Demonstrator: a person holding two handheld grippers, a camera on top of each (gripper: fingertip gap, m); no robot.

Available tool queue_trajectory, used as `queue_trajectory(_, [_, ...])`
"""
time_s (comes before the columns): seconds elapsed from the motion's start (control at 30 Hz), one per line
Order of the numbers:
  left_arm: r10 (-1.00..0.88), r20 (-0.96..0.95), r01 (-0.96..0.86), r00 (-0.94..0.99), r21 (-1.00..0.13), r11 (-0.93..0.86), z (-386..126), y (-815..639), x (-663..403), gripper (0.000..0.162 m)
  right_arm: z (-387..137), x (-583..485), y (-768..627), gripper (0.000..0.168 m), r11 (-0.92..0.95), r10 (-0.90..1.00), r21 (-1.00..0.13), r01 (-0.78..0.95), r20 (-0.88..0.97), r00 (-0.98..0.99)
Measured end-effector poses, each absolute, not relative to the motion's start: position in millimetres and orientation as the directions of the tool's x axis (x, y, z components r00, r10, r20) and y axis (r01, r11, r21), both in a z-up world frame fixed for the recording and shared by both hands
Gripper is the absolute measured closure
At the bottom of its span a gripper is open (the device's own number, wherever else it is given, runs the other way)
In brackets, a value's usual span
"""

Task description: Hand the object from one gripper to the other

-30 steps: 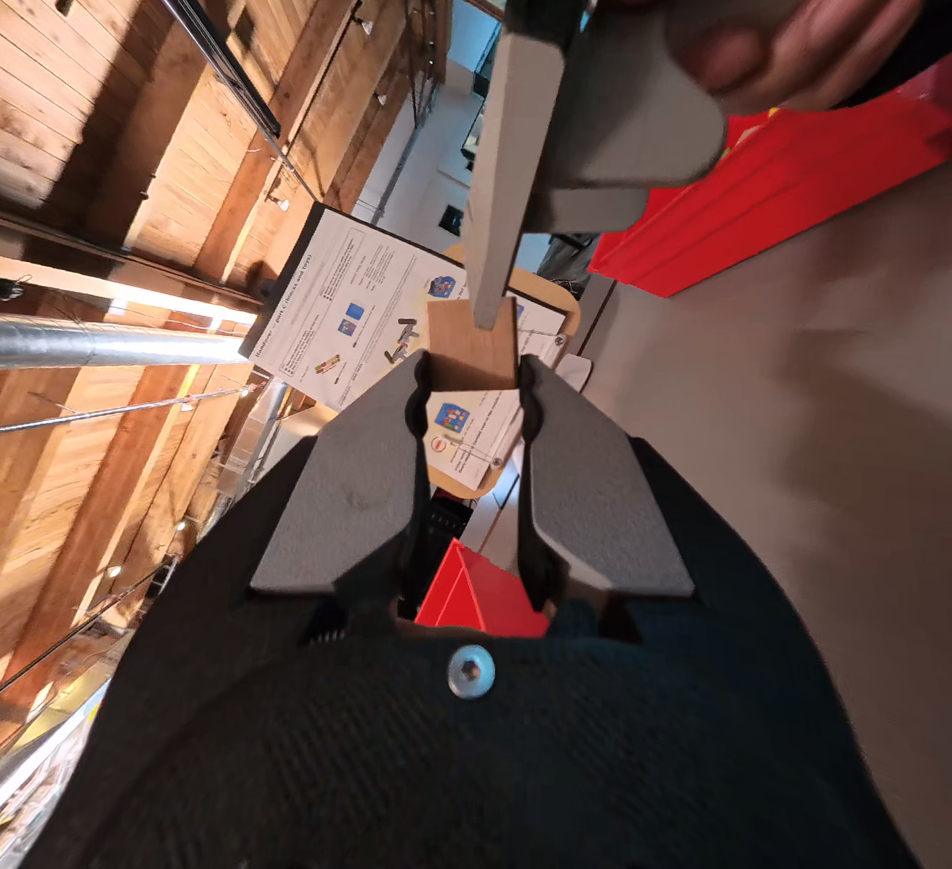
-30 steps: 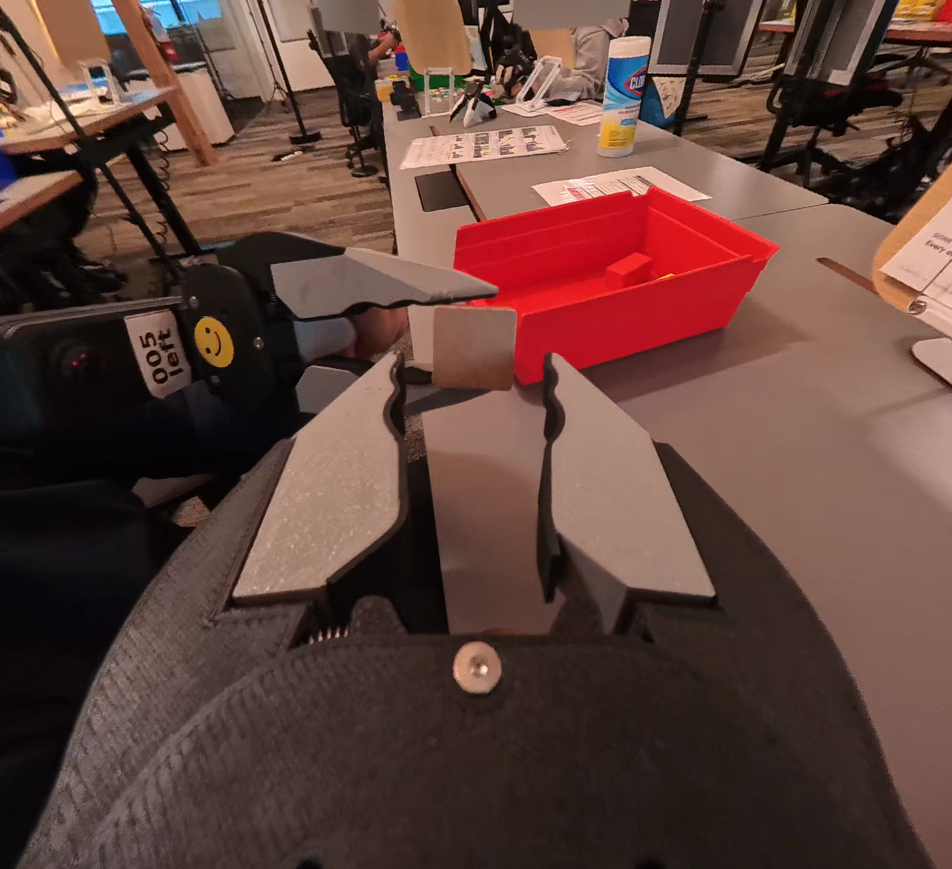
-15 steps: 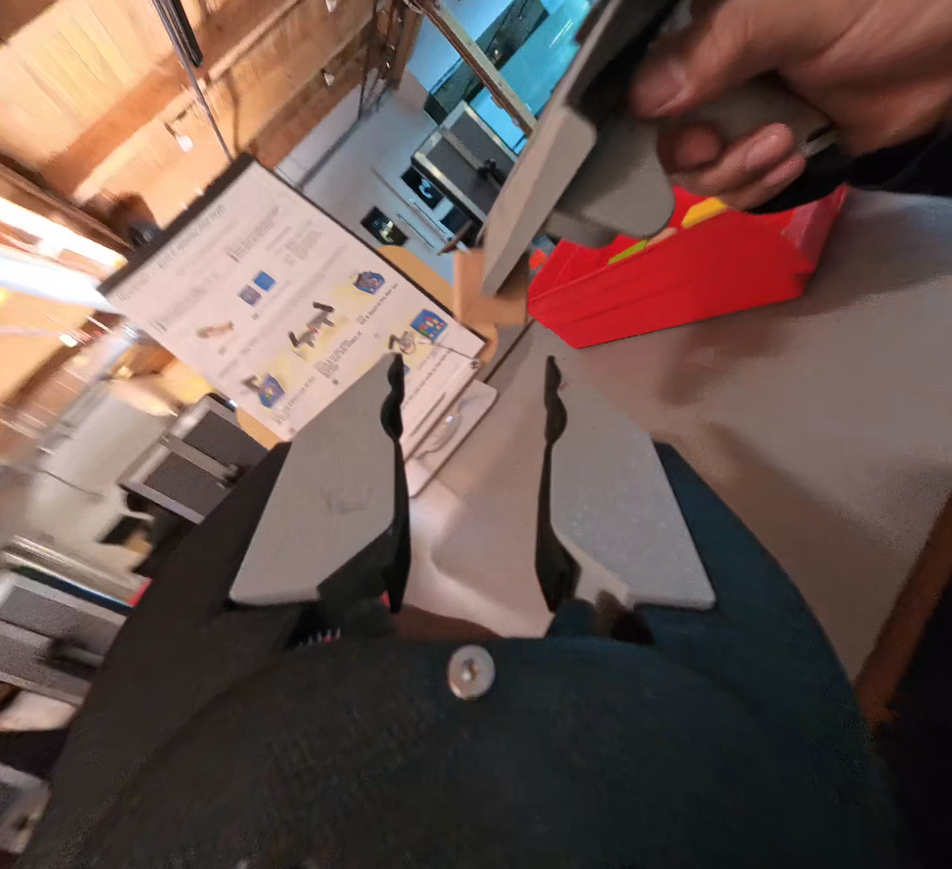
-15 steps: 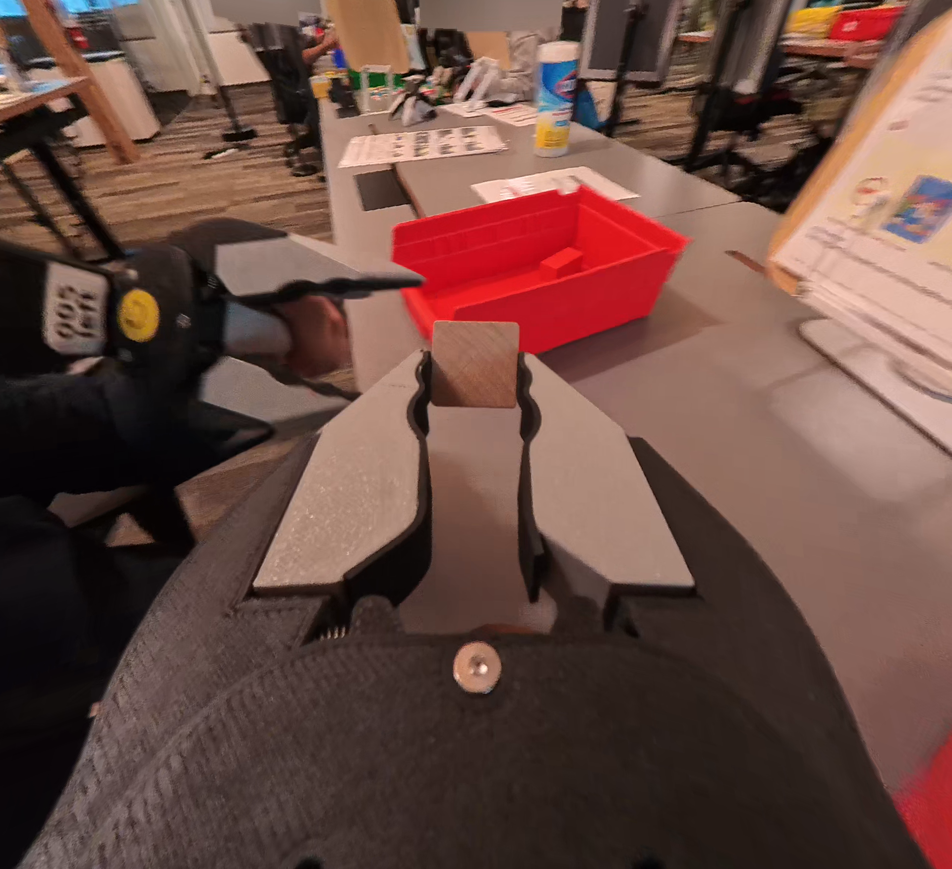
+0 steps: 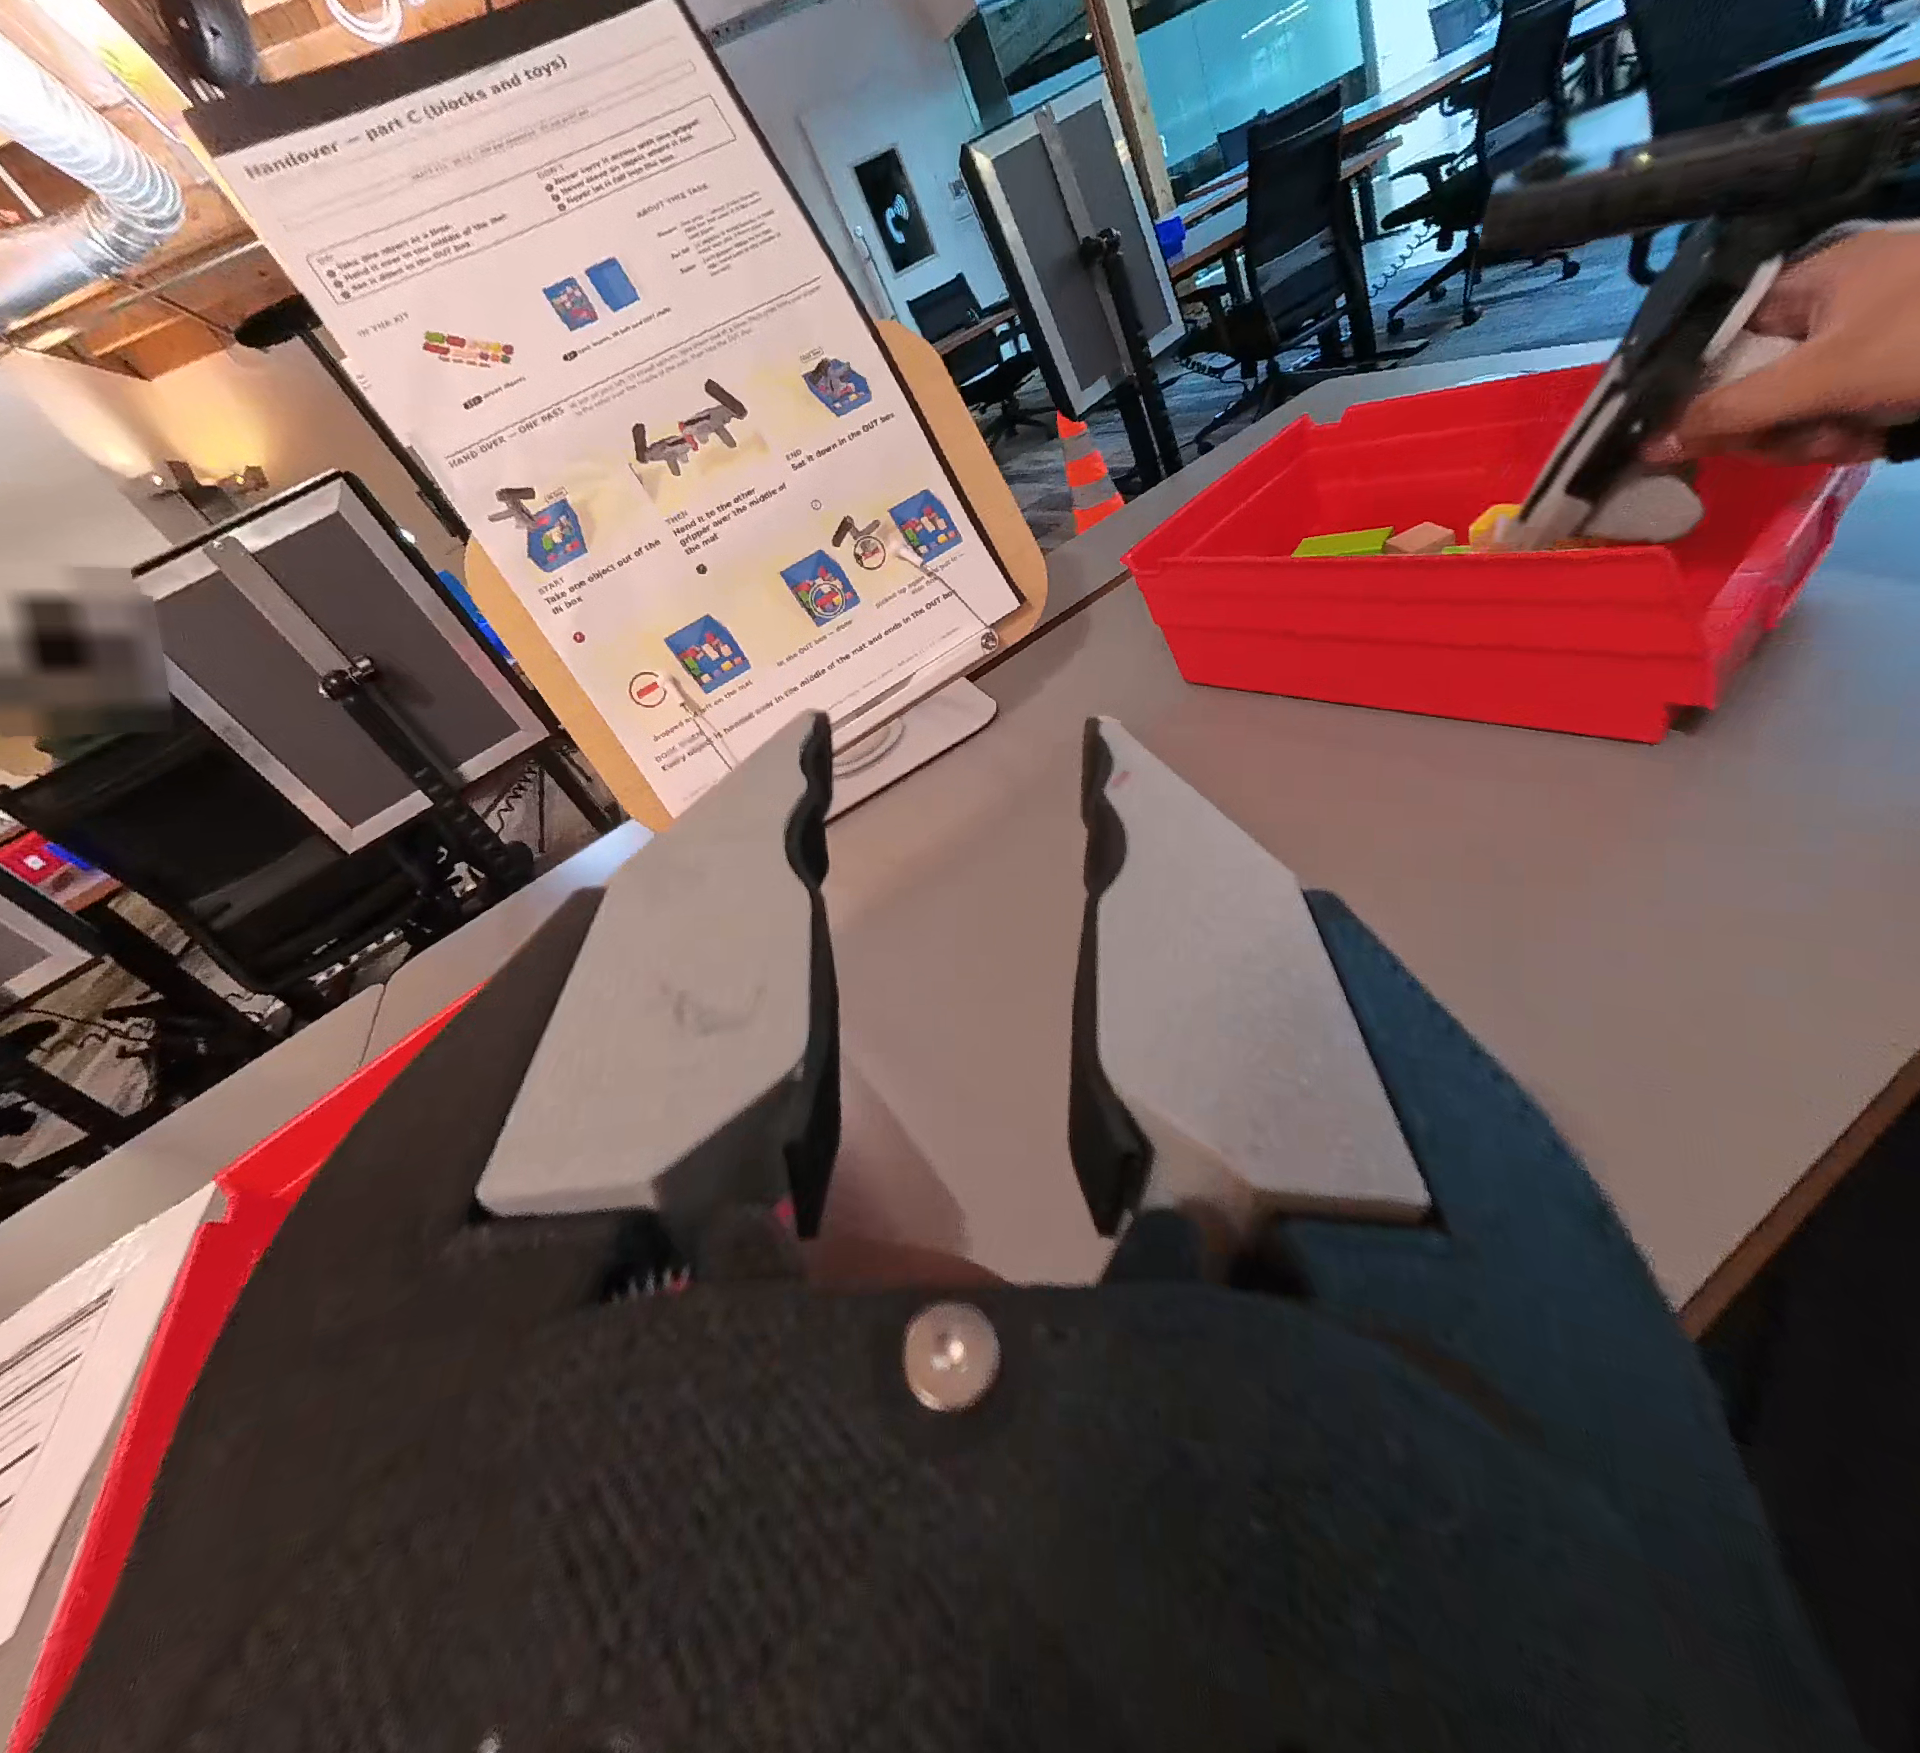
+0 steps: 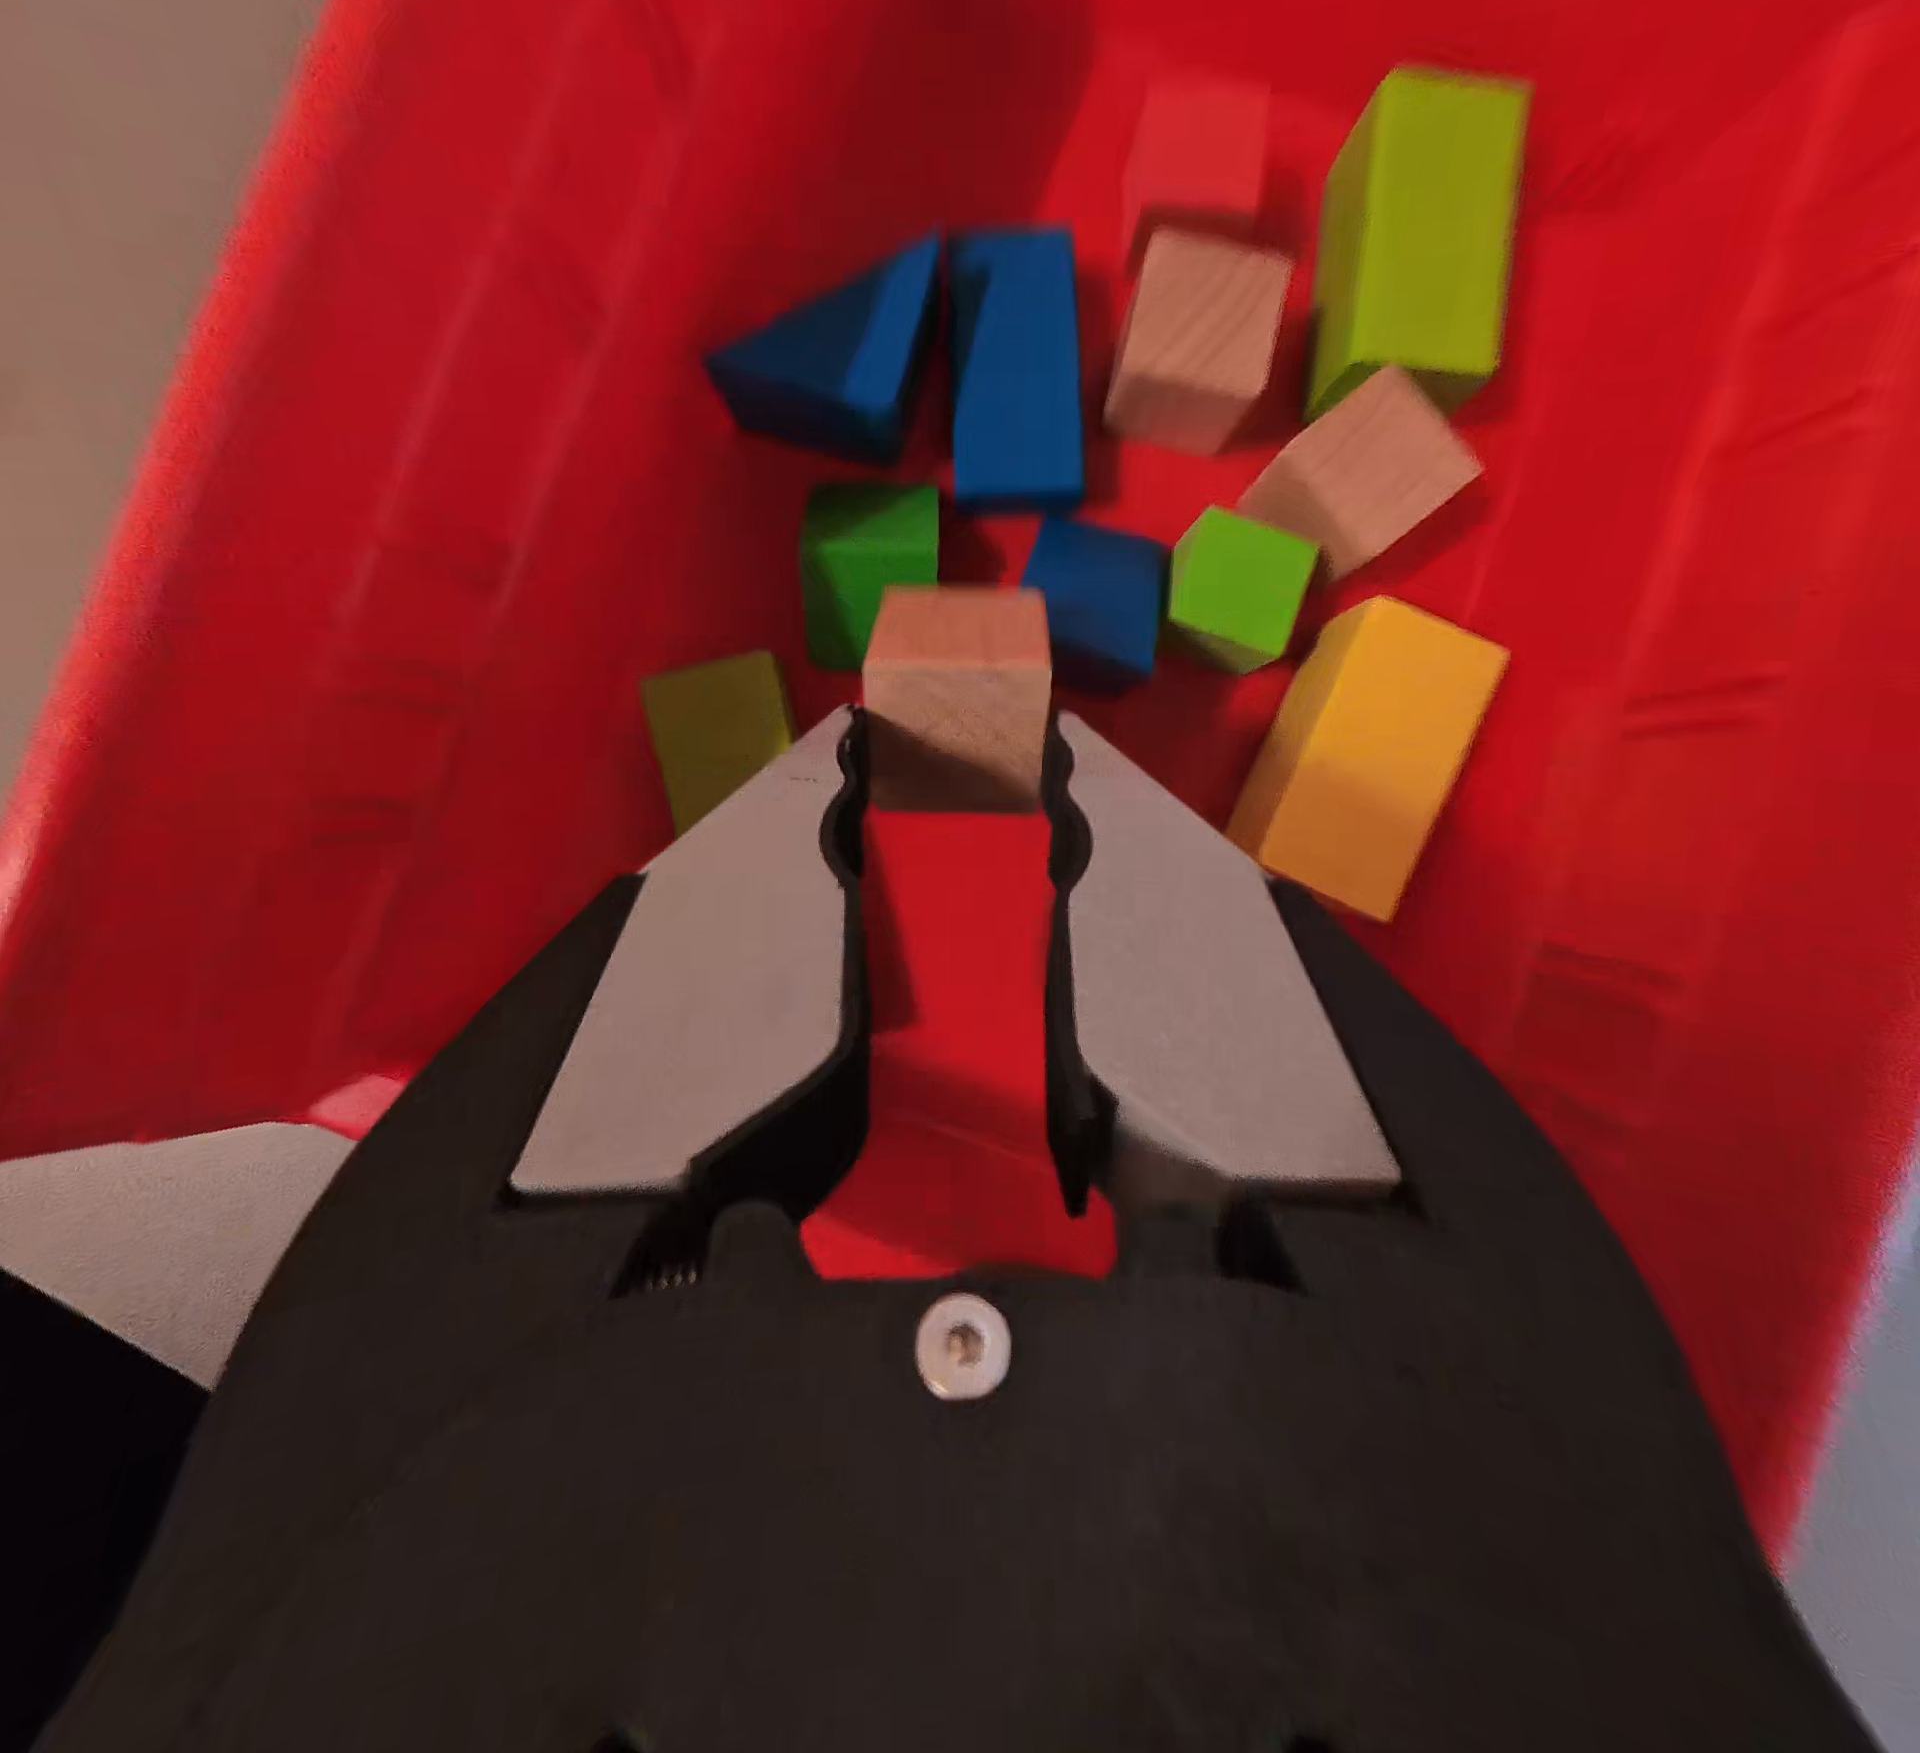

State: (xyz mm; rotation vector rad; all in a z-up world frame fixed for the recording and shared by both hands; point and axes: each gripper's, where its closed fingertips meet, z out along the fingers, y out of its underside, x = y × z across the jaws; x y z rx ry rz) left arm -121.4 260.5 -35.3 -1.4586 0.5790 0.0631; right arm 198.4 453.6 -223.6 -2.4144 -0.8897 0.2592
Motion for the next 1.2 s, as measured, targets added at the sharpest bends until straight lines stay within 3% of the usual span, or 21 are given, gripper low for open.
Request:
queue_trajectory(0.17, [-0.317,-0.404,-0.382,0.858,-0.915,0.133,-37.7,260.4,-118.3,0.116,-251.5,194.3,455.4,0.137,-0.652,0.661,-0.454,0.607,0.05,0.748])
queue_trajectory(0.73, [-0.271,-0.41,-0.398,0.871,-0.912,0.098,-37.2,263.5,-140.4,0.115,-252.2,203.5,435.1,0.136,-0.647,0.689,-0.359,0.673,0.103,0.717])
queue_trajectory(0.97, [-0.139,-0.261,-0.279,0.955,-0.951,-0.135,-53.7,279.6,-226.0,0.105,-235.0,202.9,434.0,0.123,-0.624,0.686,-0.413,0.664,0.118,0.718])
queue_trajectory(1.2, [-0.027,-0.107,-0.11,0.994,-0.93,-0.35,-94.8,293.4,-324.4,0.101,-177.4,192.8,443.0,0.125,-0.509,0.655,-0.629,0.587,0.16,0.739])
